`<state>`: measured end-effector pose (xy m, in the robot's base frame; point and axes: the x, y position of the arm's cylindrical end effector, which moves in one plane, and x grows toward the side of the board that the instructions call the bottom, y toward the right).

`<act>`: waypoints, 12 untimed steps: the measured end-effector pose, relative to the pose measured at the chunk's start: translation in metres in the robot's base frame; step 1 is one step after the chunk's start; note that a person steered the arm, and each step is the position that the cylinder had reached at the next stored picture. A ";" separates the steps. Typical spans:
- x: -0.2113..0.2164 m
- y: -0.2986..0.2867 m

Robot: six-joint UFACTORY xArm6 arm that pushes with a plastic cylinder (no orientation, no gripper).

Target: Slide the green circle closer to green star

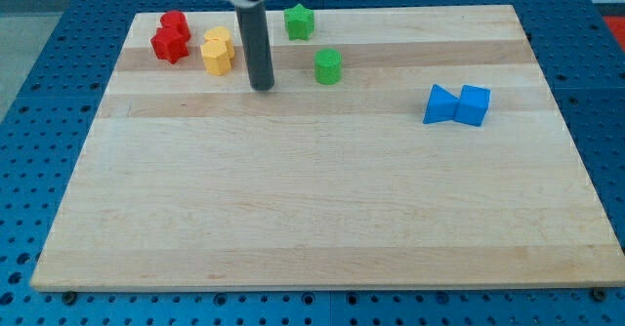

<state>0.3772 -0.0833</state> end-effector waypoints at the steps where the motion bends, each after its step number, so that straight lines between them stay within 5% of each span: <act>1: 0.044 0.063; 5: 0.018 0.125; 8: -0.030 0.119; 12: -0.026 0.093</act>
<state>0.3508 0.0096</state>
